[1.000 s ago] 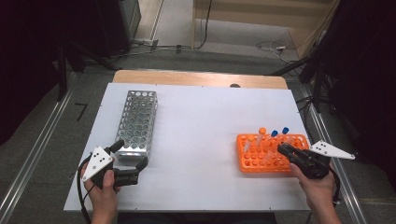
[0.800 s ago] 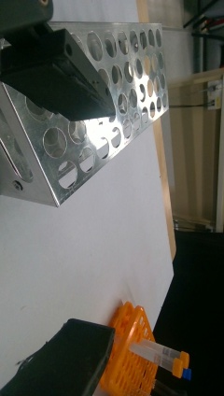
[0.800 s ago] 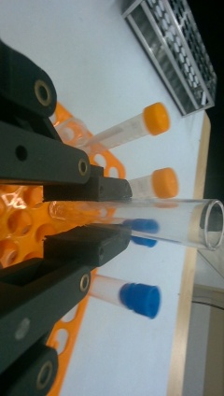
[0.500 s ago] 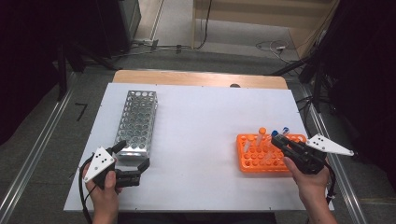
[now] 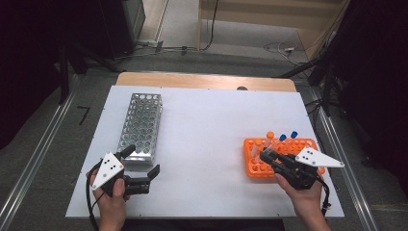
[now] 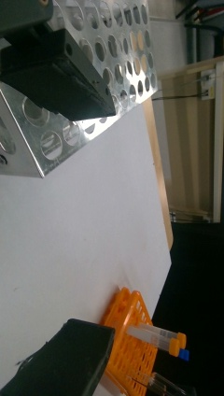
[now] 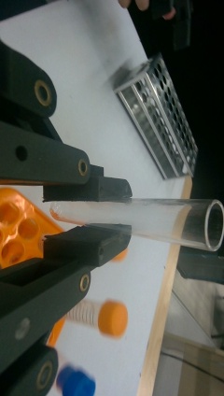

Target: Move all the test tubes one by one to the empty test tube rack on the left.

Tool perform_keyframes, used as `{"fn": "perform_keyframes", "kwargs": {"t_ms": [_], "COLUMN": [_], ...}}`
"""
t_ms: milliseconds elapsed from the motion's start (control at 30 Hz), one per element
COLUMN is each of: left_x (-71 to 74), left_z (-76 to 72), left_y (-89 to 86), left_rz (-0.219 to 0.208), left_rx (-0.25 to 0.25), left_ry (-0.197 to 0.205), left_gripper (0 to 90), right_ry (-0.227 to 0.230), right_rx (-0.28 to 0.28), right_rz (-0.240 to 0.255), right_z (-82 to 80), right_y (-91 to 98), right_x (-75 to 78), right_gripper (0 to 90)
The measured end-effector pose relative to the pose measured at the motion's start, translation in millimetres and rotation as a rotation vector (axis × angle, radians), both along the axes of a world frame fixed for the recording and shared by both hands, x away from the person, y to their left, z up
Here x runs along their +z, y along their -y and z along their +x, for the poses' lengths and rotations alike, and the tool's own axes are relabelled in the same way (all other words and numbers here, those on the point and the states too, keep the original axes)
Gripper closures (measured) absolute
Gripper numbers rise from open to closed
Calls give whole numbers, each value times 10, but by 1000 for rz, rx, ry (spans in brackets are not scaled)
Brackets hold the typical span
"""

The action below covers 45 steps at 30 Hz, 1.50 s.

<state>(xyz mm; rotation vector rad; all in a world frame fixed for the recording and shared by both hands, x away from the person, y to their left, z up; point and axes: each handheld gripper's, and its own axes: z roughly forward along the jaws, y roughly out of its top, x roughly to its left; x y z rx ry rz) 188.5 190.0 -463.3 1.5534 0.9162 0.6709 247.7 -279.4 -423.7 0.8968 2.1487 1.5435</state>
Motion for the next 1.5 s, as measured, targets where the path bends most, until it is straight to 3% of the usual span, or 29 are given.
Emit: {"fn": "perform_keyframes", "kwargs": {"t_ms": [267,333,400,567,667,733,800,867,1033,1167,1500], "left_x": [65,90,120,147,165,179,181,170,167,174,150], "left_z": [-9,-12,-22,-3,-4,-19,-6,16,26,20,-5], "left_y": [182,249,367,573,690,757,811,875,982,1103,1306], "left_rz": [-23,-12,35,12,20,26,38,29,37,26,31], "left_rx": [-50,-67,-76,-119,-119,-82,-82,-122,-187,-287,-380], "left_ry": [-11,-16,-9,-45,-58,-59,-70,-94,-108,-129,-144], "left_gripper": [0,0,1,26,97,149,198,239,325,436,556], "right_ry": [-31,-41,-49,-64,-62,-62,-59,-57,-61,-51,-40], "right_rx": [65,84,109,131,153,156,162,168,180,209,271], "right_rz": [-11,-17,-29,-49,-68,-76,-93,-111,-136,-176,-209], "right_z": [-91,-118,-148,-175,-201,-206,-213,-213,-219,-242,-292], "right_y": [-242,-309,-408,-507,-596,-619,-662,-713,-798,-929,-1037], "right_x": [-98,-121,-164,-212,-249,-260,-283,-310,-351,-400,-434], "right_gripper": [741,740,740,740,740,740,740,740,741,741,741]}}
